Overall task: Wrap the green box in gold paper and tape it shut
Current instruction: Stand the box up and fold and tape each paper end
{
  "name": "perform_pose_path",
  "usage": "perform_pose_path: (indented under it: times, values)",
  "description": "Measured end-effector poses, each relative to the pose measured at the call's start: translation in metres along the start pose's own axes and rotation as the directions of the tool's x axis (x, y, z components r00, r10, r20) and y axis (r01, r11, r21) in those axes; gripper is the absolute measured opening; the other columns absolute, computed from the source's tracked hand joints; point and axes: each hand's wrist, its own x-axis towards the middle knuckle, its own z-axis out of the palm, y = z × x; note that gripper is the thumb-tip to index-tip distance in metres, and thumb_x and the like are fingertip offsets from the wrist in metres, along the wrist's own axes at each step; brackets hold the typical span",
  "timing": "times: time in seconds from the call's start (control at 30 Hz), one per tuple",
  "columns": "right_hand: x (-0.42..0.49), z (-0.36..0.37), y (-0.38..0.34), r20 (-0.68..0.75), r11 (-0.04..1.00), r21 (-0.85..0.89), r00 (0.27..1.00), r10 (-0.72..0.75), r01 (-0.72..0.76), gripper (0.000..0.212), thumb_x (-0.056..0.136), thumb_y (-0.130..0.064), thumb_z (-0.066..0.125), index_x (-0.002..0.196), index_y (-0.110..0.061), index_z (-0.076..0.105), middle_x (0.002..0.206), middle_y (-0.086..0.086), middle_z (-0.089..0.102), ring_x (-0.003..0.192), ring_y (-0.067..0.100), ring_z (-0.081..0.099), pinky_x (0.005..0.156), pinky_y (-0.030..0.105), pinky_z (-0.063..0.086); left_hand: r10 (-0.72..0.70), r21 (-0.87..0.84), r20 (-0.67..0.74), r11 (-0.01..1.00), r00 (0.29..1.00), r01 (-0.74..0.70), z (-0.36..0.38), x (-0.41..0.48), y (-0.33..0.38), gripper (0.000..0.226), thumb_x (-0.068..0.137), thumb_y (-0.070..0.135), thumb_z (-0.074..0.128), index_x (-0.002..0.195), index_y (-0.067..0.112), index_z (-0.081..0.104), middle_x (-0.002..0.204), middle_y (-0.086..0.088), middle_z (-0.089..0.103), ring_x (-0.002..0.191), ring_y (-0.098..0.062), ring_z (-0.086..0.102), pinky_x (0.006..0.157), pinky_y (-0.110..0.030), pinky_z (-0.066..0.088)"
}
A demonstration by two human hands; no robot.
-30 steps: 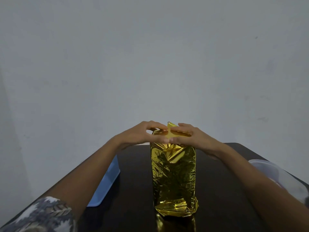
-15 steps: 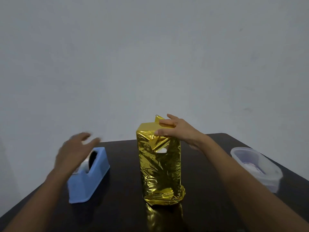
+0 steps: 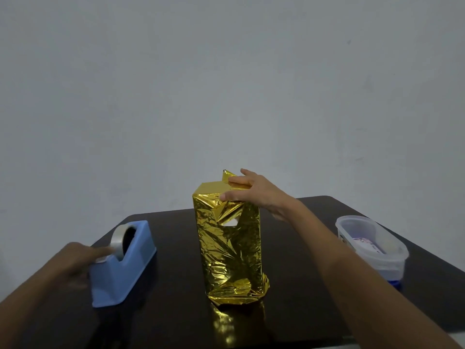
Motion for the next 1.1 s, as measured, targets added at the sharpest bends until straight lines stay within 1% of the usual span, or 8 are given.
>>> perform_pose_path:
  times: [0.13,0.23,0.37,0.47,0.53,0.7,0.87,1.1]
  values:
    - [0.0,0.0,0.001,0.0,1.0,0.006,1.0,-0.013,0.013,0.07,0.077,-0.033,0.074,0.139,-0.016,0.045,0.157,-0.002,0.013,0.141,0.022,0.02,0.108,0.036,0.03,-0.109,-0.016,0.103,0.994,0.989,0.111,-0.007,-0.003,0.014,0.021,0.079,0.007,0.073,0.084,-0.008,0.059,0.069,-0.015,0.052,0.057,-0.027,0.047,0.048,-0.041,0.056]
    - [0.002,-0.001,0.002,0.003,1.0,0.014,1.0,-0.019,0.019,0.071,0.076,-0.033,0.074,0.139,-0.015,0.046,0.157,-0.002,0.012,0.141,0.021,0.02,0.108,0.034,0.029,-0.126,-0.126,0.16,0.981,0.979,0.147,-0.009,-0.008,0.018,0.01,0.082,0.001,0.067,0.089,-0.005,0.061,0.081,-0.014,0.056,0.069,-0.026,0.052,0.036,-0.047,0.052]
    - [0.006,0.0,0.006,-0.015,0.999,0.018,0.999,-0.045,0.045,0.07,0.074,-0.032,0.076,0.136,-0.015,0.049,0.157,-0.003,0.014,0.14,0.018,0.023,0.099,0.023,0.028,-0.153,-0.298,0.18,0.933,0.972,0.202,-0.013,-0.011,0.016,0.009,0.084,0.005,0.066,0.077,0.001,0.06,0.081,-0.008,0.053,0.075,-0.021,0.053,0.034,-0.053,0.048]
    - [0.008,-0.002,0.008,-0.012,0.998,0.021,0.998,-0.061,0.061,0.069,0.073,-0.031,0.075,0.136,-0.016,0.05,0.156,-0.001,0.017,0.14,0.02,0.024,0.099,0.024,0.028,-0.109,-0.389,0.211,0.902,0.971,0.186,-0.017,-0.018,0.016,0.009,0.087,0.007,0.062,0.079,0.004,0.06,0.081,-0.005,0.053,0.076,-0.022,0.054,0.04,-0.055,0.05]
    - [0.008,-0.002,0.009,-0.014,0.998,0.041,0.998,-0.053,0.054,0.069,0.072,-0.031,0.075,0.135,-0.016,0.051,0.156,-0.001,0.018,0.139,0.022,0.025,0.099,0.028,0.031,-0.069,-0.408,0.184,0.902,0.981,0.14,-0.014,-0.026,0.018,0.013,0.09,0.011,0.059,0.078,0.006,0.057,0.082,-0.002,0.05,0.075,-0.02,0.052,0.048,-0.061,0.05]
    - [0.008,-0.002,0.008,-0.023,0.998,0.049,0.999,-0.03,0.031,0.067,0.072,-0.03,0.074,0.134,-0.018,0.052,0.155,0.0,0.019,0.139,0.025,0.026,0.099,0.033,0.035,-0.001,-0.586,0.062,0.809,0.998,0.037,-0.009,-0.036,0.008,0.009,0.086,0.011,0.061,0.078,0.008,0.058,0.087,-0.003,0.051,0.09,-0.022,0.056,0.044,-0.057,0.05]
    - [0.004,0.0,0.003,-0.033,0.998,0.062,0.999,0.003,-0.001,0.066,0.073,-0.03,0.074,0.134,-0.017,0.052,0.156,0.0,0.019,0.137,0.024,0.029,0.09,0.031,0.037,0.014,-0.678,-0.034,0.734,0.999,-0.033,-0.002,-0.042,-0.002,0.008,0.086,0.009,0.06,0.078,0.007,0.058,0.091,-0.002,0.054,0.108,-0.019,0.052,0.075,-0.062,0.05]
    - [0.001,0.0,0.002,-0.03,0.997,0.074,0.999,0.024,-0.022,0.067,0.075,-0.028,0.073,0.136,-0.015,0.05,0.155,0.0,0.02,0.134,0.023,0.033,0.076,0.022,0.041,0.007,-0.737,-0.092,0.672,0.996,-0.073,0.009,-0.048,-0.019,0.008,0.082,0.005,0.063,0.074,0.006,0.06,0.081,-0.003,0.057,0.083,-0.014,0.058,0.073,-0.044,0.053]
